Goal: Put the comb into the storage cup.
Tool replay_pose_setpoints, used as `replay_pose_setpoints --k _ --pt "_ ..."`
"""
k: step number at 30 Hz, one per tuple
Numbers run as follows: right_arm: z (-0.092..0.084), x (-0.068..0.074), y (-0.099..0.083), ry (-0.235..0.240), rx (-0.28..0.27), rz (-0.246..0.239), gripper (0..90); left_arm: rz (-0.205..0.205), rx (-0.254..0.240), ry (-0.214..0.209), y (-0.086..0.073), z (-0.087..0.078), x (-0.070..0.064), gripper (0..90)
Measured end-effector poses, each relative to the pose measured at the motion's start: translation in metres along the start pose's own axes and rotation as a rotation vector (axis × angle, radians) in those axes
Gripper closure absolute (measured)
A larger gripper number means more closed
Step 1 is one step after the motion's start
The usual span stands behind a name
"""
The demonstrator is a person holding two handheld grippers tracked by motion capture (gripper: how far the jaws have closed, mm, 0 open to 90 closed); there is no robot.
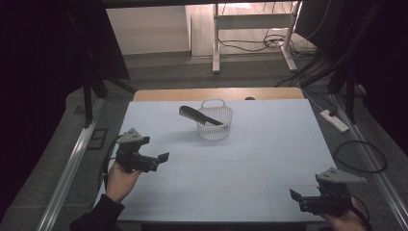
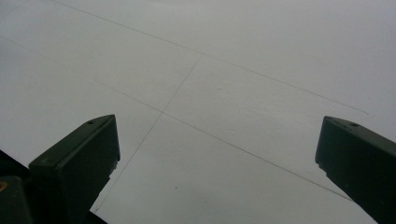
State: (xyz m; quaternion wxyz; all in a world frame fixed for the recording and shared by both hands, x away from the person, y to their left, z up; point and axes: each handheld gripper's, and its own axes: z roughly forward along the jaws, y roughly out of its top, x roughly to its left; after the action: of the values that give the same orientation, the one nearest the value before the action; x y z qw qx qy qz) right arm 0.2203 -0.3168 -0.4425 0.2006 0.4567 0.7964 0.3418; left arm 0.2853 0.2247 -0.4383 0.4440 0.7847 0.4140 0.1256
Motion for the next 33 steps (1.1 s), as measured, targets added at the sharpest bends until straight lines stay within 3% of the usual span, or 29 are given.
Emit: replay_pose_setpoints --k 33 --pt "0.0 0.0 0.0 -0.009 -0.005 0.002 0.0 -0.025 -0.021 0.002 -0.02 -0.026 -0.01 0.0"
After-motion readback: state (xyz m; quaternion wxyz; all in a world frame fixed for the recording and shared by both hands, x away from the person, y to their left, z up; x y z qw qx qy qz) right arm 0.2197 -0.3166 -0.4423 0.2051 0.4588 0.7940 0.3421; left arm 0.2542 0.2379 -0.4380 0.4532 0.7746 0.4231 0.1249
